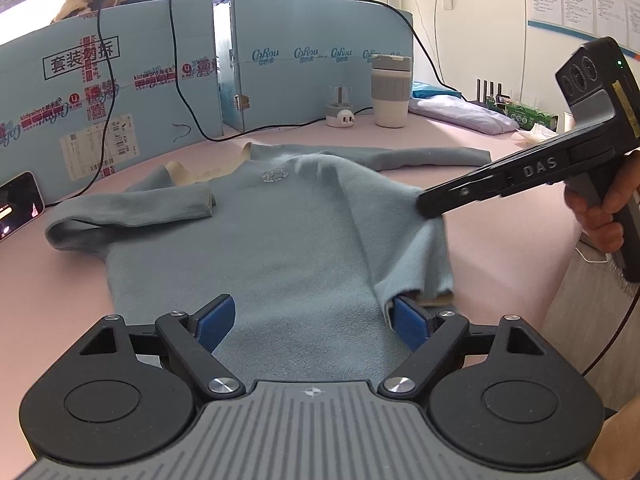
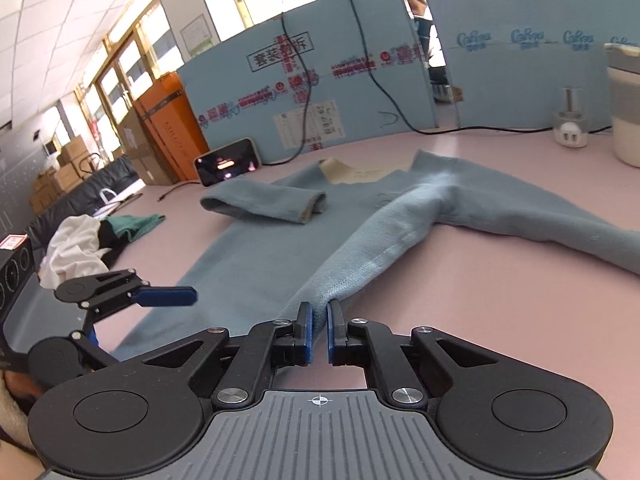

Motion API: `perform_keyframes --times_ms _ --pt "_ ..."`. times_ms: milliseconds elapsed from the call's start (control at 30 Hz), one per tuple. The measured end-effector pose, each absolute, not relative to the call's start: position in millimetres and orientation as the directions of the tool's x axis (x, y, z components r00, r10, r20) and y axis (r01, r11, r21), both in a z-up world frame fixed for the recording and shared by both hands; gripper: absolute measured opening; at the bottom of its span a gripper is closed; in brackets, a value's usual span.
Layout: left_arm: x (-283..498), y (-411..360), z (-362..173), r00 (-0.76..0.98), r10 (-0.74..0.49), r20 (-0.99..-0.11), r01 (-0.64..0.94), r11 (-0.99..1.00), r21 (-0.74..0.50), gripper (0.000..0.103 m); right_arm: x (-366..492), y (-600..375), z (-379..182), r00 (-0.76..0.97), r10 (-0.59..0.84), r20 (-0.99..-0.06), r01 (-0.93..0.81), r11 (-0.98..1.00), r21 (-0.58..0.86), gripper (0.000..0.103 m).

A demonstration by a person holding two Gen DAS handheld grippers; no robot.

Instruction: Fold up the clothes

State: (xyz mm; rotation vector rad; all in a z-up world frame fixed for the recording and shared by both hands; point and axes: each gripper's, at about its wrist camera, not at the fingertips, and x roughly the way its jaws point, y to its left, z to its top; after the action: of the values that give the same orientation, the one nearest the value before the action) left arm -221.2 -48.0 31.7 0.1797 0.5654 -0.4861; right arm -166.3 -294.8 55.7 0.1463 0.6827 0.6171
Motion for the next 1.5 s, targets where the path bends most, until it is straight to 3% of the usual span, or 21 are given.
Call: perform_keyframes --times_ms 400,467,1000,1200,1500 --pt "-222 -30 27 0.75 -0.314 -0.582 0.425 0.903 0.059 0.084 -185 -372 70 0.736 0.374 -0.564 -0.282 0.927 0.246 0.004" --pt "-223 -25 29 0.759 -0.298 -0.579 0.407 0.911 0.063 0.084 -185 -376 68 0.739 0.376 -0.56 -0.272 0.926 0.262 0.01" --pt "-216 14 50 0.813 -0.191 -0.55 0.277 0.958 0.075 0.085 -173 -333 60 0.675 0.445 -0.588 -0.399 0.891 0.217 0.01" --pt "-189 24 64 0.842 -0.171 -0.511 0.238 0.969 0.068 0.096 -156 -323 70 0.678 0.473 -0.563 -0.404 0.879 0.252 0.012" --pt "-132 45 47 0.824 -0.134 -0.55 0.18 0.983 0.031 0.096 -118 -267 84 0.643 0.523 -0.559 -0.494 0.841 0.219 0.013"
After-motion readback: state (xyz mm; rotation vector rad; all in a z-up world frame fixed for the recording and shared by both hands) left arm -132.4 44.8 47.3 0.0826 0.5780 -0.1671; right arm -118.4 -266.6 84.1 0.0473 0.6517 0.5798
